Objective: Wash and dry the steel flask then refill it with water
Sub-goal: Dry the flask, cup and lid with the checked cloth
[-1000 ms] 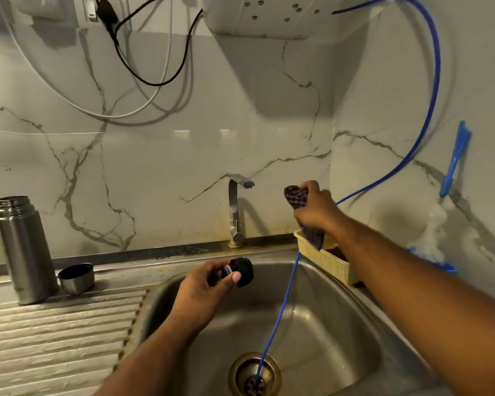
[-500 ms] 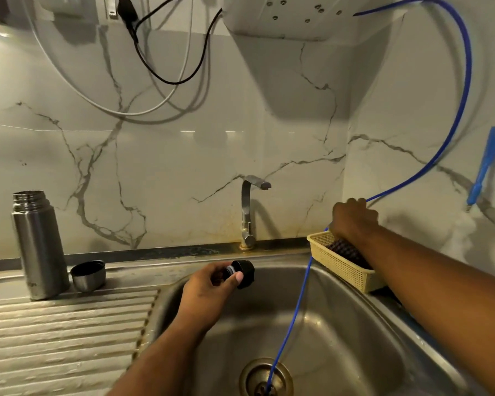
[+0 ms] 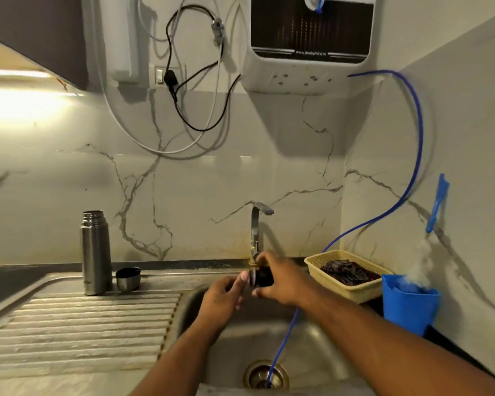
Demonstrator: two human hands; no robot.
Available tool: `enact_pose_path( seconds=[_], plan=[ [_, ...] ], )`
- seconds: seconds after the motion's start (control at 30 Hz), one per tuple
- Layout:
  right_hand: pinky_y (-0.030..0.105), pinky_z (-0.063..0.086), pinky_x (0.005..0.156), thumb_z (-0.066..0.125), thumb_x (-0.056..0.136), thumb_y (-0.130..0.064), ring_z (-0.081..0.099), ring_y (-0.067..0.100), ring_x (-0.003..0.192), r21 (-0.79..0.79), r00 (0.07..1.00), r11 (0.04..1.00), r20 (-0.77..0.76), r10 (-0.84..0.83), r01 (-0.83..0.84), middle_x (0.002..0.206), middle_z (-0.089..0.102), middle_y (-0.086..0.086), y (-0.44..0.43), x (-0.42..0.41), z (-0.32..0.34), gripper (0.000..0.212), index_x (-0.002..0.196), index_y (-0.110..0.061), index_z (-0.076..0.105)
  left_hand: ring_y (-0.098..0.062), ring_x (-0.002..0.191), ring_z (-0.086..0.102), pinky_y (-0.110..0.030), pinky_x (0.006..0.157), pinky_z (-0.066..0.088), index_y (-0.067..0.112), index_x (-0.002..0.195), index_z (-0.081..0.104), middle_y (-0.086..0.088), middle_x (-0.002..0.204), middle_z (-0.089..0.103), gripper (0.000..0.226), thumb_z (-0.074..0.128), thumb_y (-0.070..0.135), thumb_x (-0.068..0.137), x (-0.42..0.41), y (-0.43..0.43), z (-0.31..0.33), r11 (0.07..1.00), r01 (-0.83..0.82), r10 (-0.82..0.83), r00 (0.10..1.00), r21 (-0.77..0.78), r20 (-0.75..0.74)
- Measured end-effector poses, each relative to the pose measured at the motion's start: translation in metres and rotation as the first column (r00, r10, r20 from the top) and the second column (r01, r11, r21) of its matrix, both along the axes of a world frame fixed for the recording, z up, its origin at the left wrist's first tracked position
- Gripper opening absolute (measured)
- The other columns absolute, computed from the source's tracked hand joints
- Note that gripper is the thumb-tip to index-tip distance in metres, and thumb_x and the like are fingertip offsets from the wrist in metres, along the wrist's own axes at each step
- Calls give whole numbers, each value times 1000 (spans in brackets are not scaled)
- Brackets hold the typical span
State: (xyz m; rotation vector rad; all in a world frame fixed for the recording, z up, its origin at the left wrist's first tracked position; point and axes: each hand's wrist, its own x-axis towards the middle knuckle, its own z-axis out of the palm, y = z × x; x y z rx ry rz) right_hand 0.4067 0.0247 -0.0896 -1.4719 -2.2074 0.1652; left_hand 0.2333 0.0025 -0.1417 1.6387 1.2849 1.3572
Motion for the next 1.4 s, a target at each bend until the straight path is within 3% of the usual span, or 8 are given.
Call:
enact_pose_path(
  seconds=[0.23, 0.5, 0.57, 0.67, 0.8, 1.03, 1.27, 1.4],
  plan=[
    [17, 45, 69, 76, 75, -67, 61, 5, 91, 179, 956, 982, -272, 106, -58, 102, 65, -11, -75, 25, 101, 59, 118, -29, 62, -2, 97, 65, -30, 93, 55, 28, 119, 69, 12, 107, 69, 31, 69, 43, 92, -21, -70, -18, 976, -152, 205, 886, 156, -417],
    [16, 48, 63, 66, 82, -72, 64, 0, 83, 319, 893, 942, -390, 226, -99, 95, 67, -17, -60, 1, 89, 48, 110, -34, 63, -13, 105, 62, -33, 97, 52, 24, 126, 64, 5, 117, 62, 33, 66, 36, 96, -43, -52, 8, 974, -144, 216, 818, 173, -533],
    [27, 54, 68, 64, 80, -75, 66, 4, 81, 199, 915, 973, -361, 181, -114, 94, 70, -12, -19, -4, 24, 50, 107, -33, 66, -19, 110, 62, -34, 99, 51, 23, 128, 64, 0, 120, 62, 33, 65, 28, 95, -53, -27, -2, 976, -160, 217, 780, 147, -588],
    [34, 49, 78, 57, 76, -84, 65, 17, 99, -197, 987, 980, 161, 19, 13, 110, 70, -7, 33, -3, -73, 60, 113, -38, 63, -25, 121, 58, -33, 105, 46, 20, 134, 61, -4, 132, 58, 46, 57, 11, 89, -68, 4, -23, 979, -187, 188, 695, 78, -694],
    [38, 56, 83, 57, 73, -87, 64, 12, 95, -254, 999, 967, 1, 34, -33, 103, 69, -12, 83, -5, -76, 64, 113, -38, 63, -23, 126, 55, -35, 112, 43, 24, 137, 59, -3, 139, 54, 51, 58, 11, 88, -74, 26, -51, 976, -214, 134, 716, -33, -686],
    [17, 46, 68, 77, 76, -66, 62, -1, 86, -420, 976, 898, -213, 41, -129, 95, 68, -15, 80, -30, -22, 45, 107, -36, 62, -19, 125, 53, -33, 110, 42, 26, 139, 57, 1, 133, 55, 48, 50, 29, 91, -76, 2, -27, 967, -212, 73, 770, -145, -634],
    [18, 45, 74, 87, 76, -44, 58, 10, 105, -551, 960, 832, -263, -100, -64, 116, 58, -9, 36, -86, 71, 57, 120, -33, 51, -17, 124, 51, -30, 108, 42, 25, 137, 57, 2, 131, 58, 41, 55, 23, 96, -122, -25, 75, 973, -181, 70, 825, -145, -561],
    [22, 44, 74, 90, 73, -41, 59, 10, 100, -612, 964, 789, -177, -196, 49, 105, 56, -14, -6, -113, 92, 62, 122, -33, 53, -12, 126, 48, -22, 108, 38, 25, 138, 56, 6, 133, 57, 40, 53, 24, 98, -151, -48, 114, 988, -76, -6, 860, -138, -510]
  ],
)
